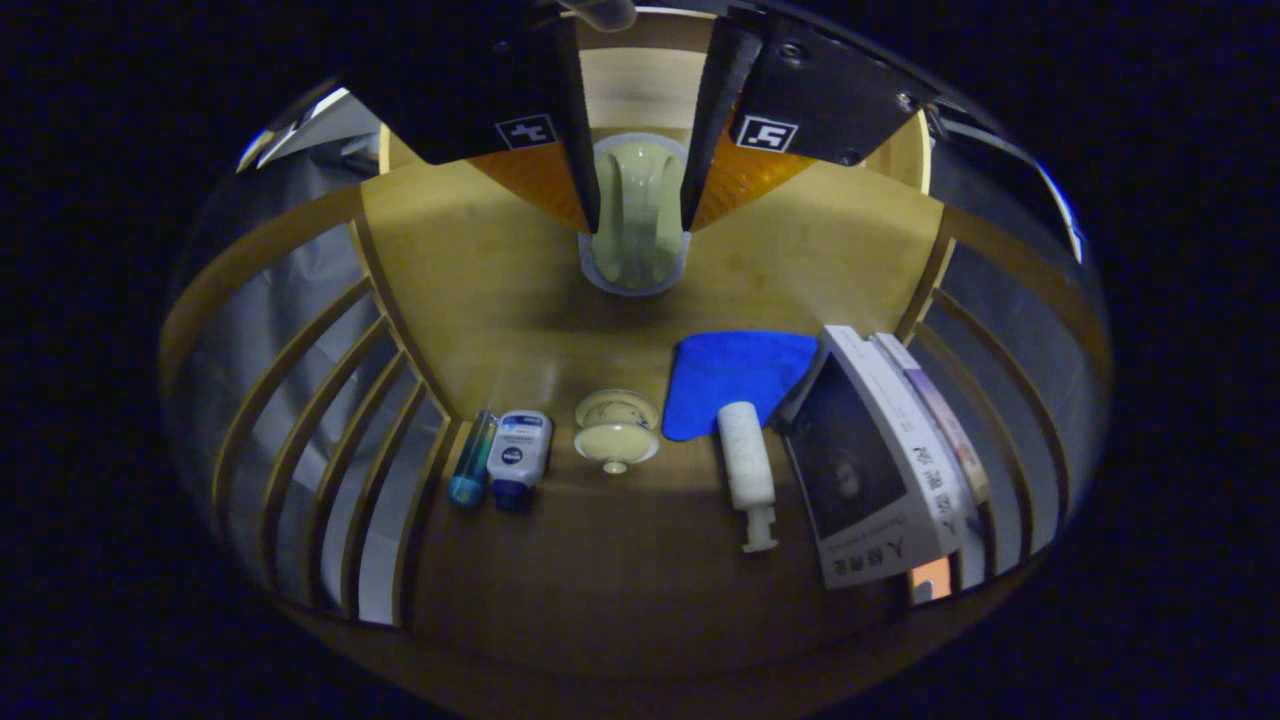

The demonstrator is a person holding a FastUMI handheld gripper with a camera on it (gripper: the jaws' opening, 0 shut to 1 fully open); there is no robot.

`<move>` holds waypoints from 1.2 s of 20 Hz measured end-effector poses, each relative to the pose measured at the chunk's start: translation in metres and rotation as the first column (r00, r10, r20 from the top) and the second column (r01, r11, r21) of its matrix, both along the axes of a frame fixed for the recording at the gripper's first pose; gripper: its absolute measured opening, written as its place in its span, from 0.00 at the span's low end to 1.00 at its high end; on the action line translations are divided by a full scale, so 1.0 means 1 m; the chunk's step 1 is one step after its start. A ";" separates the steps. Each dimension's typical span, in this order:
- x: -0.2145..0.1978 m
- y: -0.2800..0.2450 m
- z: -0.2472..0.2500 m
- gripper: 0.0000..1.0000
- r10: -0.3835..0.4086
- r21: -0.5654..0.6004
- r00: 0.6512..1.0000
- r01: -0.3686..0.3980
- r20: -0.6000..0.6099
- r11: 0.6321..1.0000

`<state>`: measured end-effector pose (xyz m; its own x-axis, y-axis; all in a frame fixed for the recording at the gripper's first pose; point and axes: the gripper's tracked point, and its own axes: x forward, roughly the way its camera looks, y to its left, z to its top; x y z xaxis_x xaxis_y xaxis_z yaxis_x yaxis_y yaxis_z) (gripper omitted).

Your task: Pull open the drawer, take out the items inside it, and place them on the countertop above the cabinet.

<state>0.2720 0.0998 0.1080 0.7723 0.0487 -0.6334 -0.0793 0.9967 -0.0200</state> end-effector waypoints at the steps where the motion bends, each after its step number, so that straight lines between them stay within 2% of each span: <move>1: -0.006 0.003 0.008 0.51 0.004 0.004 0.999 -0.004 0.043 1.000; 5: -0.047 0.007 0.030 0.51 0.028 -0.033 0.980 -0.023 0.195 0.999; 6: -0.056 0.006 0.034 0.56 0.040 -0.055 0.974 -0.028 0.221 0.998; 8: -0.081 0.009 0.038 1.00 0.049 -0.057 0.956 -0.034 0.290 0.998; 14: -0.153 0.009 0.031 1.00 0.046 0.065 0.883 -0.086 0.468 0.994; 19: -0.208 -0.010 0.017 1.00 0.019 0.068 0.806 -0.073 0.591 0.995; 24: -0.246 -0.022 -0.028 1.00 0.016 0.049 0.760 -0.063 0.650 0.997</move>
